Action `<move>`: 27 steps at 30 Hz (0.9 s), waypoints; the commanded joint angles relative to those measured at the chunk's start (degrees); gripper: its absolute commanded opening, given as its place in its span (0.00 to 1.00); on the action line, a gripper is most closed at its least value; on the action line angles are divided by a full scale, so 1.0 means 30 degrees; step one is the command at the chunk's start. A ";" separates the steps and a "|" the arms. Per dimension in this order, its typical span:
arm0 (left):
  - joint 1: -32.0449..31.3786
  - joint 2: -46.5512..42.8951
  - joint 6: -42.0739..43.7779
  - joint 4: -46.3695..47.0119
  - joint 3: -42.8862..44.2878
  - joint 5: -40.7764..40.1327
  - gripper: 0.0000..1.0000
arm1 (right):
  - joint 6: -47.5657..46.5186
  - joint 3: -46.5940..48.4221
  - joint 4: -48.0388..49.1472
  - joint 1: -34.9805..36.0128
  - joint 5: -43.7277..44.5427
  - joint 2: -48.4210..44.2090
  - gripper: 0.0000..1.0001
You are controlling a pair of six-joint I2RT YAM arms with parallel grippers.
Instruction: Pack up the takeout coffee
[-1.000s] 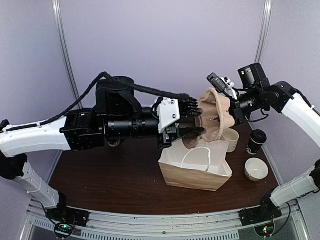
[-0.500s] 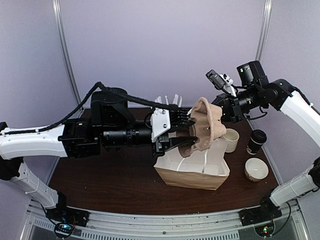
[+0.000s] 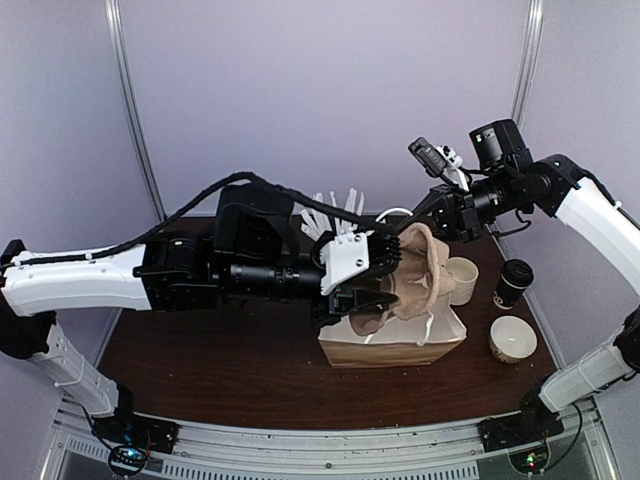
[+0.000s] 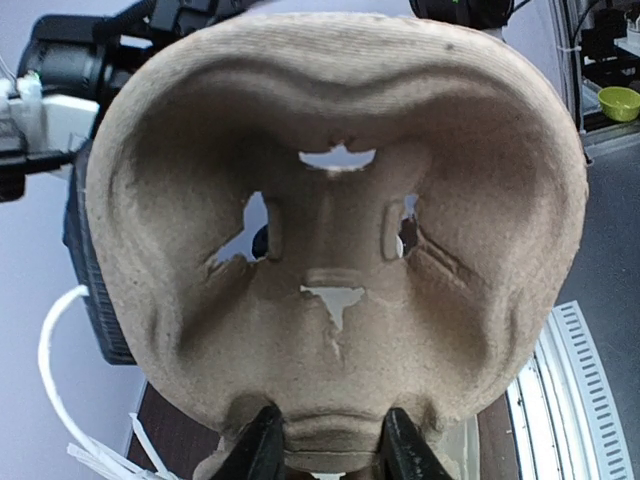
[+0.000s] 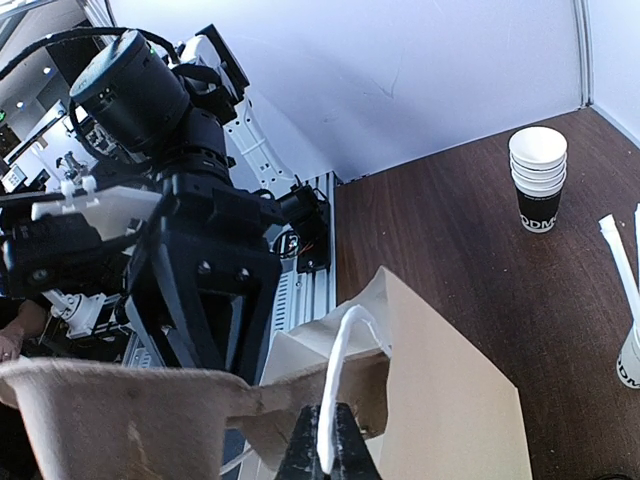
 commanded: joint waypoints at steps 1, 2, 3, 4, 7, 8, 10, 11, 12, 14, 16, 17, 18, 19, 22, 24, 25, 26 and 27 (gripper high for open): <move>-0.0111 0.0736 -0.0983 -0.1174 0.0843 -0.0437 0.30 | -0.0267 0.0251 -0.0010 -0.0110 -0.0364 -0.0120 0.00; -0.0089 0.0829 -0.1163 -0.1228 0.0970 -0.0442 0.30 | -0.0286 0.0216 -0.0019 -0.0110 -0.0433 -0.0151 0.00; -0.0094 0.0922 -0.1229 -0.1385 0.1136 -0.0453 0.30 | -0.0303 0.0172 -0.0053 -0.0088 -0.0471 -0.0213 0.00; -0.0094 0.1039 -0.1285 -0.1608 0.1336 -0.0443 0.30 | -0.0290 0.0115 -0.0061 -0.0082 -0.0479 -0.0257 0.00; -0.0115 0.1260 -0.1367 -0.1943 0.1528 -0.0500 0.30 | -0.0128 0.0054 -0.0054 -0.0108 -0.0256 -0.0385 0.01; -0.0115 0.1320 -0.1390 -0.2002 0.1557 -0.0534 0.30 | 0.0131 0.0144 0.0027 -0.0146 0.0057 -0.0392 0.05; -0.0099 0.1420 -0.1451 -0.2254 0.1714 -0.0693 0.30 | 0.0786 0.0516 0.0264 -0.0572 0.0321 -0.0379 0.10; -0.0113 0.1479 -0.1481 -0.2422 0.1837 -0.0869 0.30 | 0.1241 0.0897 0.0516 -0.0915 0.0169 -0.0304 0.20; -0.0104 0.1574 -0.1518 -0.2578 0.1988 -0.1180 0.30 | 0.1748 0.1260 0.0677 -0.1273 0.0190 -0.0203 0.30; -0.0102 0.1766 -0.1637 -0.2994 0.2322 -0.2011 0.30 | 0.2493 0.2108 0.0631 -0.2106 0.0512 -0.0038 0.43; -0.0038 0.2086 -0.1739 -0.3711 0.2810 -0.2503 0.30 | 0.2879 0.2670 0.0496 -0.3125 0.0369 -0.0021 0.50; 0.0059 0.2360 -0.1840 -0.4208 0.3157 -0.2608 0.30 | 0.2931 0.2709 0.0454 -0.3556 0.0299 -0.0169 0.52; 0.0101 0.2596 -0.1918 -0.4680 0.3497 -0.2734 0.30 | 0.2809 0.2604 0.0361 -0.3921 0.0225 -0.0362 0.56; 0.0168 0.2812 -0.2038 -0.5010 0.3748 -0.2853 0.30 | 0.2680 0.2444 0.0280 -0.4204 0.0139 -0.0613 0.59; 0.0262 0.3198 -0.2271 -0.5316 0.4108 -0.3091 0.30 | 0.1708 0.2105 -0.0677 -0.4868 -0.0094 -0.1413 0.61; 0.0322 0.3338 -0.2478 -0.5282 0.4255 -0.3192 0.30 | -0.0789 0.2383 -0.3116 -0.4943 0.0142 -0.1996 0.59; 0.0324 0.3396 -0.2562 -0.5250 0.4333 -0.3196 0.30 | -0.2384 0.2281 -0.4395 -0.4944 0.0066 -0.2410 0.58; 0.0350 0.3410 -0.2646 -0.5195 0.4394 -0.3196 0.30 | -0.4084 0.2019 -0.5661 -0.4944 0.0049 -0.2825 0.58; 0.0390 0.3445 -0.2748 -0.5126 0.4493 -0.3196 0.30 | -0.5542 0.1668 -0.6823 -0.4944 0.0110 -0.3239 0.58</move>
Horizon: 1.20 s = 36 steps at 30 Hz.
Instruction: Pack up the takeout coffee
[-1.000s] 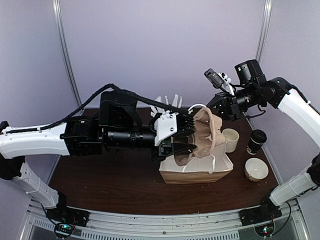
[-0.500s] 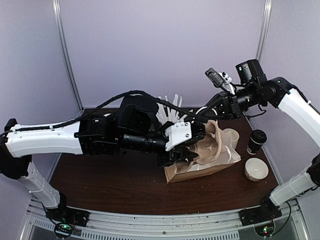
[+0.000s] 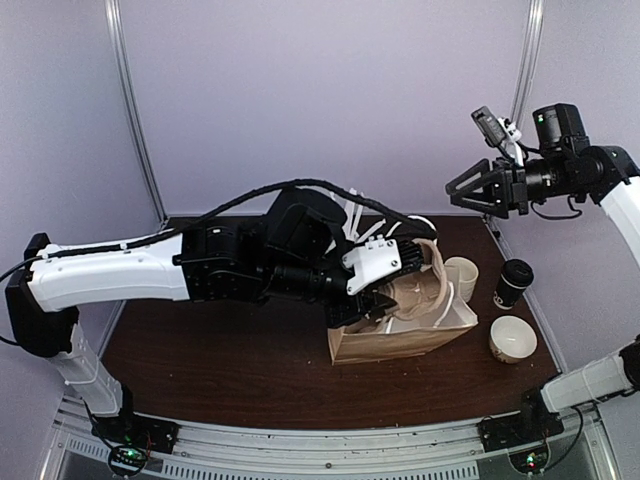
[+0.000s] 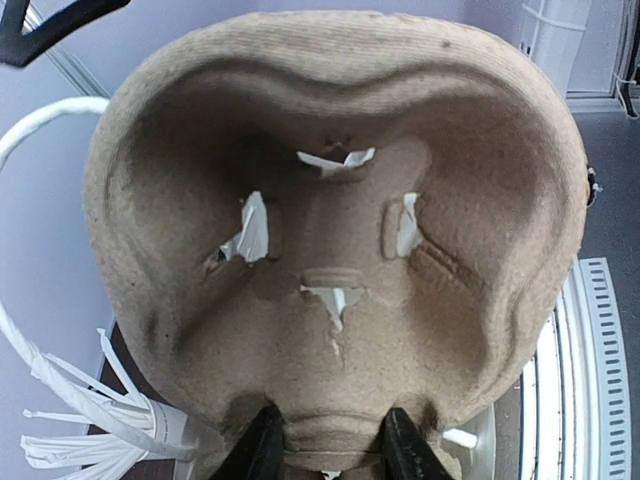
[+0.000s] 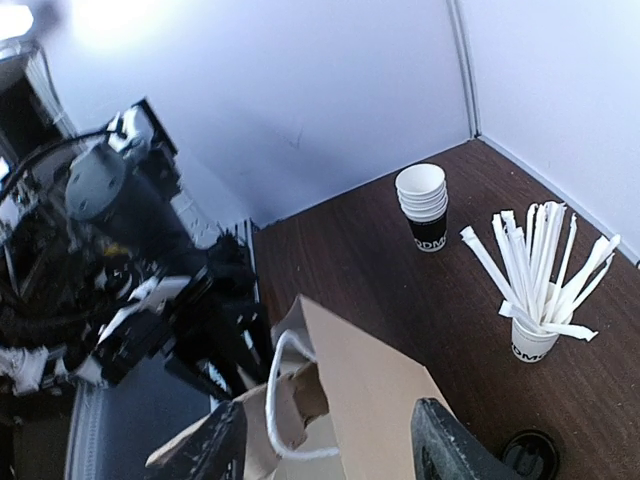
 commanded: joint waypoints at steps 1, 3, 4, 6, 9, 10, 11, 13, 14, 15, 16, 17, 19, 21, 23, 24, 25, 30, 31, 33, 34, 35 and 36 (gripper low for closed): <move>0.0242 0.0233 -0.0823 0.0019 0.0907 -0.0449 0.30 | -0.6812 -0.0928 -0.6030 -0.0033 -0.0050 -0.2130 0.57; 0.0330 0.0328 -0.1035 0.0109 0.1033 -0.0482 0.30 | -0.8823 -0.1856 -0.7605 -0.0010 0.0219 -0.2596 0.56; 0.0353 0.0352 -0.1095 0.0214 0.1049 -0.0462 0.30 | -0.9353 -0.2379 -0.8125 0.0010 0.0342 -0.2793 0.56; 0.0370 0.0305 -0.1165 0.0432 0.1000 -0.0364 0.30 | -1.0214 -0.3267 -0.8998 0.0118 0.0530 -0.3182 0.57; 0.0369 0.0144 -0.1382 0.0750 0.0934 -0.0285 0.30 | -1.0814 -0.4133 -0.9607 0.0547 0.0842 -0.3430 0.62; 0.0369 0.0091 -0.1431 0.0789 0.0949 -0.0316 0.30 | -1.0869 -0.4253 -0.9624 0.0757 0.0907 -0.3439 0.65; 0.0395 0.0041 -0.1459 0.0816 0.0969 -0.0324 0.30 | -1.0835 -0.4422 -0.9571 0.0999 0.0929 -0.3440 0.66; 0.0417 0.0057 -0.1469 0.0768 0.1117 -0.0448 0.30 | -1.0380 -0.4684 -0.9053 0.1637 0.0998 -0.3374 0.68; 0.0427 0.0062 -0.1500 0.0806 0.1136 -0.0531 0.30 | -1.0075 -0.4845 -0.8716 0.2054 0.1080 -0.3333 0.69; 0.0428 0.0030 -0.1512 0.0884 0.1124 -0.0603 0.30 | -0.9824 -0.4931 -0.8439 0.2513 0.1229 -0.3237 0.69; 0.0454 -0.0029 -0.1564 0.0967 0.1075 -0.0631 0.30 | -0.9639 -0.5008 -0.8189 0.2991 0.1394 -0.3108 0.68; 0.0484 -0.0128 -0.1644 0.1091 0.1003 -0.0689 0.30 | -0.9535 -0.5032 -0.8022 0.3388 0.1554 -0.2951 0.68; 0.0539 -0.0299 -0.1778 0.1217 0.0897 -0.0802 0.30 | -0.9390 -0.5057 -0.7732 0.4025 0.1600 -0.2730 0.67; 0.0545 -0.0644 -0.1847 0.1566 0.0585 -0.0786 0.30 | -0.8731 -0.5220 -0.6931 0.4638 0.1806 -0.2652 0.67; 0.0545 -0.1164 -0.1880 0.2122 0.0062 -0.0430 0.30 | -0.7546 -0.5489 -0.5670 0.4972 0.2195 -0.2609 0.67; 0.0549 -0.1369 -0.1892 0.2385 -0.0131 -0.0323 0.30 | -0.7307 -0.5532 -0.5174 0.5071 0.2303 -0.2516 0.66; 0.0546 -0.1467 -0.1945 0.2473 -0.0228 -0.0339 0.31 | -0.7160 -0.5526 -0.4928 0.5131 0.2356 -0.2402 0.64; 0.0595 -0.1699 -0.2019 0.2438 -0.0472 -0.0786 0.31 | -0.6252 -0.5139 -0.3723 0.5260 0.2450 -0.1977 0.51; 0.0625 -0.1725 -0.2078 0.2458 -0.0527 -0.0902 0.31 | -0.6116 -0.5093 -0.3494 0.5334 0.2463 -0.1950 0.49; 0.0731 -0.1773 -0.2187 0.2606 -0.0650 -0.1086 0.30 | -0.5927 -0.4963 -0.3177 0.5477 0.2528 -0.1871 0.42; 0.0773 -0.1789 -0.2290 0.2735 -0.0736 -0.1134 0.30 | -0.5999 -0.4906 -0.3188 0.5563 0.2597 -0.1813 0.37; 0.0863 -0.1813 -0.2394 0.2868 -0.0831 -0.1184 0.30 | -0.6246 -0.4855 -0.3317 0.5628 0.2682 -0.1791 0.32; 0.0958 -0.1838 -0.2583 0.2966 -0.0913 -0.1201 0.30 | -0.6570 -0.4804 -0.3491 0.5757 0.2840 -0.1795 0.28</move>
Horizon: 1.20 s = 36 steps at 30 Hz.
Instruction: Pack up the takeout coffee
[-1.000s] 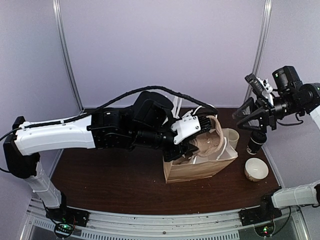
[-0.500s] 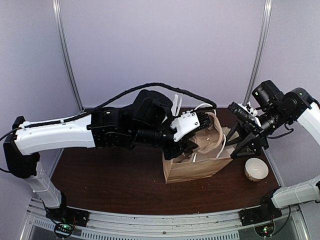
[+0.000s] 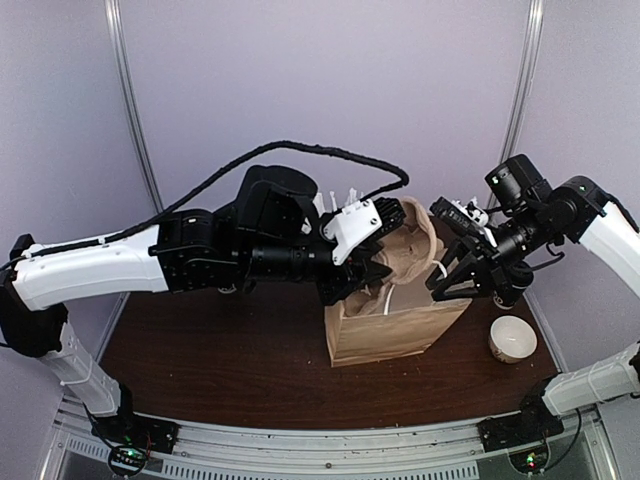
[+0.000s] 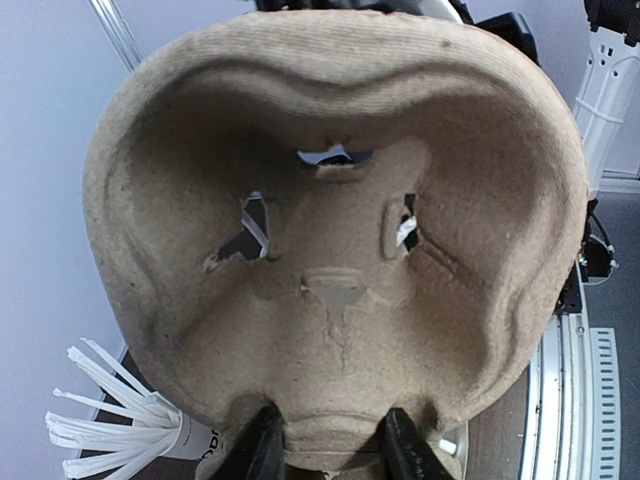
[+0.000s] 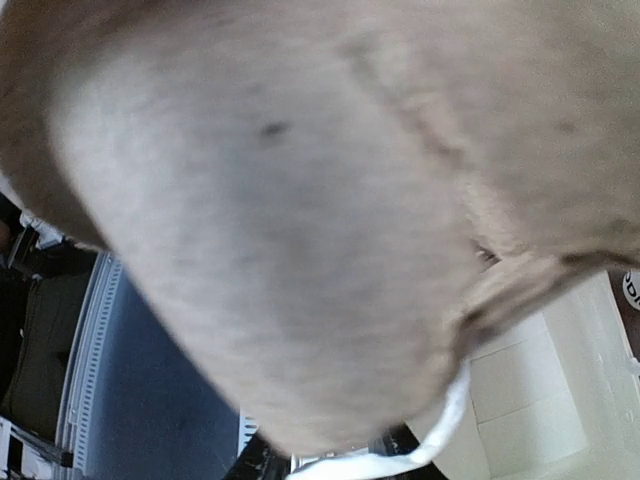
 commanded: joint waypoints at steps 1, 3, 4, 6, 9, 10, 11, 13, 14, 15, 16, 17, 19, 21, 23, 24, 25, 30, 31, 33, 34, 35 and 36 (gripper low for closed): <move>0.0508 -0.0511 -0.0844 0.1375 -0.0497 -0.0413 0.30 | -0.0554 0.0579 0.0264 0.0554 0.0568 -0.0036 0.25; 0.0860 -0.0418 -0.1220 0.1292 -0.0505 -0.0276 0.30 | -0.2039 0.0822 -0.0832 0.0877 0.0422 -0.0184 0.23; 0.1011 -0.0318 -0.1405 0.1169 -0.0464 -0.0274 0.30 | -0.2785 0.0996 -0.1460 0.1034 0.0269 -0.0243 0.22; 0.1333 -0.0129 -0.1705 0.1046 -0.0417 -0.0193 0.30 | -0.3937 0.1319 -0.2493 0.1361 -0.0023 -0.0401 0.22; 0.1617 0.0257 -0.1813 0.0867 -0.0235 0.0219 0.30 | -0.4918 0.1601 -0.3329 0.1709 -0.0066 -0.0494 0.20; 0.1662 0.0433 -0.1765 0.0669 -0.0049 0.0268 0.30 | -0.5097 0.1682 -0.3420 0.1775 -0.0038 -0.0502 0.19; 0.1683 0.0605 -0.1667 0.0447 0.0139 0.0307 0.30 | -0.5203 0.1773 -0.3439 0.1820 0.0075 -0.0484 0.17; 0.1676 0.0941 -0.1434 0.0022 0.0466 0.0752 0.30 | -0.5168 0.1880 -0.3344 0.1973 0.0508 -0.0429 0.17; 0.1670 0.1060 -0.1333 -0.0187 0.0617 0.1104 0.31 | -0.5165 0.1911 -0.3265 0.2053 0.0727 -0.0387 0.17; 0.1669 0.1232 -0.1261 -0.0510 0.0801 0.1327 0.31 | -0.5139 0.1896 -0.3222 0.2129 0.0992 -0.0334 0.17; 0.1683 0.1378 -0.1220 -0.0784 0.0974 0.1457 0.30 | -0.5121 0.1906 -0.3136 0.2256 0.1238 -0.0299 0.17; 0.1674 0.1525 -0.1134 -0.1071 0.1164 0.1646 0.31 | -0.5111 0.1911 -0.3067 0.2352 0.1407 -0.0254 0.17; 0.1669 0.1798 -0.0752 -0.1726 0.1554 0.2506 0.31 | -0.5041 0.1913 -0.2942 0.2508 0.1561 -0.0193 0.18; 0.1685 0.2041 -0.0416 -0.2428 0.1924 0.3462 0.31 | -0.5017 0.2048 -0.2972 0.2585 0.1375 -0.0112 0.18; 0.1669 0.2280 -0.0113 -0.3237 0.2357 0.3785 0.31 | -0.5080 0.2467 -0.3303 0.2580 0.1059 -0.0036 0.20; 0.1669 0.2418 0.0066 -0.3689 0.2575 0.3856 0.31 | -0.5278 0.2842 -0.3721 0.2587 0.0986 0.0032 0.22; 0.1654 0.2556 0.0217 -0.4137 0.2774 0.3898 0.31 | -0.5402 0.3244 -0.4063 0.2584 0.0984 0.0077 0.23; 0.1683 0.3451 0.0546 -0.6411 0.4109 0.3663 0.31 | -0.5980 0.5334 -0.5651 0.1885 0.1475 0.0065 0.32; 0.1671 0.3597 0.0570 -0.6788 0.4321 0.3676 0.31 | -0.6269 0.5643 -0.5974 0.1496 0.1258 0.0059 0.34; 0.1655 0.3898 0.0540 -0.7574 0.4793 0.3633 0.31 | -0.6671 0.5986 -0.6313 0.0411 0.0656 0.0044 0.36; 0.1667 0.4030 0.0536 -0.8021 0.5036 0.3646 0.31 | -0.6912 0.6028 -0.6485 -0.0372 0.0203 0.0093 0.37; 0.1669 0.4167 0.0543 -0.8388 0.5242 0.3685 0.31 | -0.7272 0.6085 -0.6759 -0.1335 -0.0439 0.0216 0.38; 0.1658 0.4305 0.0526 -0.8731 0.5414 0.3682 0.31 | -0.7511 0.6081 -0.6904 -0.2418 -0.1322 0.0440 0.39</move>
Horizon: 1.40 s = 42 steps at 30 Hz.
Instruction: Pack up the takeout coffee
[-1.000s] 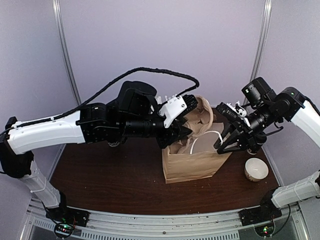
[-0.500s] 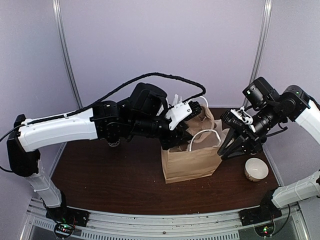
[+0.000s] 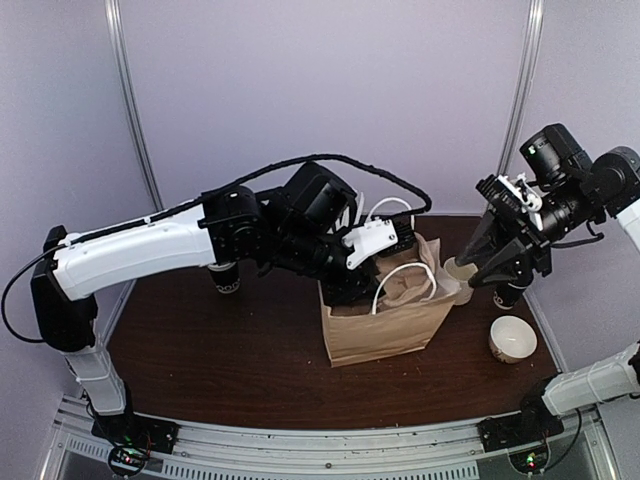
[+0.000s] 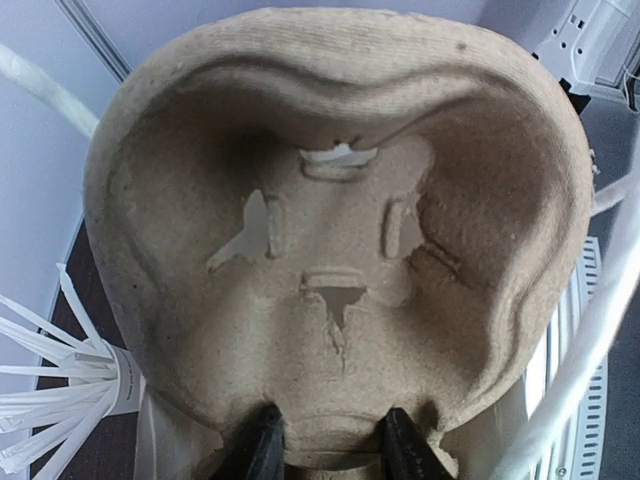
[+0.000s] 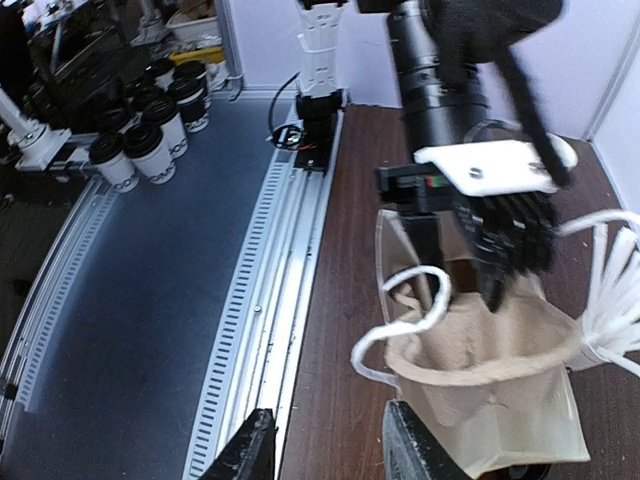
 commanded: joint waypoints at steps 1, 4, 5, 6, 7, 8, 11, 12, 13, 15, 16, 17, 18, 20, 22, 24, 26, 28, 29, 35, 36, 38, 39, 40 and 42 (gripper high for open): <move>-0.0008 0.0658 0.0225 -0.2360 0.1153 0.0327 0.31 | -0.1590 0.0324 -0.1626 -0.3907 -0.3025 0.0594 0.40; 0.0000 0.1163 0.0235 -0.3330 0.1825 0.0073 0.31 | -0.0427 -0.0420 -0.0379 -0.6349 -0.4417 0.2001 0.43; 0.0004 0.1355 0.0216 -0.3589 0.2075 -0.0059 0.31 | 0.0747 -0.0872 0.0770 -0.6794 -0.4271 0.2522 0.42; 0.0001 0.1551 0.0199 -0.3841 0.2378 -0.0207 0.31 | 0.2403 -0.1536 0.2481 -0.7158 -0.3945 0.2964 0.43; 0.0008 0.1741 0.0167 -0.4063 0.2635 -0.0343 0.31 | 0.4543 -0.2414 0.4673 -0.7437 -0.3296 0.3360 0.44; 0.0005 0.1903 0.0108 -0.4285 0.2895 -0.0488 0.31 | 0.6254 -0.3381 0.6796 -0.7527 -0.2234 0.3706 0.43; 0.0004 0.2215 -0.0066 -0.4719 0.3554 -0.0958 0.31 | 0.8731 -0.5666 1.1325 -0.7441 0.0160 0.4535 0.43; 0.0015 0.2252 -0.0086 -0.4843 0.3745 -0.1088 0.31 | 0.8923 -0.6094 1.1817 -0.7282 0.0755 0.4849 0.42; 0.0002 0.2319 -0.0106 -0.4965 0.3949 -0.1145 0.31 | 0.8885 -0.6390 1.1974 -0.7076 0.1111 0.5181 0.42; 0.0037 0.2514 -0.0097 -0.5467 0.4657 -0.1153 0.31 | 0.9180 -0.7057 1.2439 -0.6749 0.1512 0.5814 0.42; 0.0031 0.2630 -0.0086 -0.5764 0.4982 -0.1153 0.31 | 0.9371 -0.7440 1.2813 -0.6639 0.1605 0.5998 0.42; 0.0030 0.2751 -0.0139 -0.6069 0.5283 -0.1153 0.31 | 0.9468 -0.7777 1.3149 -0.6516 0.1591 0.6174 0.42; 0.0052 0.2861 -0.0183 -0.6363 0.5525 -0.1153 0.31 | 0.9499 -0.7992 1.3352 -0.6324 0.1695 0.6372 0.42; 0.0113 0.3098 -0.0357 -0.6982 0.5996 -0.1153 0.31 | 0.9363 -0.8157 1.3347 -0.5741 0.2037 0.6811 0.42; 0.0222 0.3266 -0.0512 -0.7642 0.6382 -0.1815 0.31 | 0.9167 -0.8249 1.3080 -0.4908 0.2188 0.7168 0.42; 0.0309 0.3361 -0.0623 -0.8223 0.6510 -0.1835 0.31 | 0.8997 -0.8522 1.2982 -0.3937 0.2414 0.7280 0.42; 0.0350 0.3370 -0.0619 -0.8676 0.6486 -0.1761 0.31 | 0.8893 -0.8836 1.3044 -0.2896 0.3034 0.7208 0.42; 0.0352 0.3370 -0.0590 -0.9197 0.6485 -0.1718 0.31 | 0.8890 -0.9005 1.3053 -0.2116 0.3292 0.7247 0.42; 0.0367 0.3385 -0.0583 -0.9490 0.6499 -0.1715 0.31 | 0.8950 -0.8995 1.2996 -0.1849 0.3274 0.7312 0.42; 0.0354 0.3082 -0.1651 -1.1086 0.6564 -0.1904 0.31 | 0.9212 -0.8068 1.1561 -0.1262 0.2183 0.7880 0.42; 0.0367 0.2866 -0.1866 -1.1180 0.6356 -0.1939 0.31 | 0.9236 -0.8094 1.1374 -0.1229 0.2022 0.7772 0.42; 0.0352 0.2270 -0.2313 -1.1257 0.5742 -0.1944 0.31 | 0.9324 -0.8326 1.1085 -0.1190 0.1765 0.7370 0.42; 0.0352 0.1926 -0.2483 -1.1253 0.5436 -0.1922 0.31 | 0.9400 -0.8456 1.0988 -0.1202 0.1750 0.7027 0.42; 0.0352 0.1582 -0.2636 -1.1256 0.5083 -0.1876 0.31 | 0.9413 -0.8549 1.0856 -0.1207 0.1730 0.6735 0.42; 0.0356 0.1033 -0.2691 -1.1367 0.4574 -0.1804 0.31 | 0.9446 -0.8607 1.0593 -0.1204 0.1780 0.6224 0.43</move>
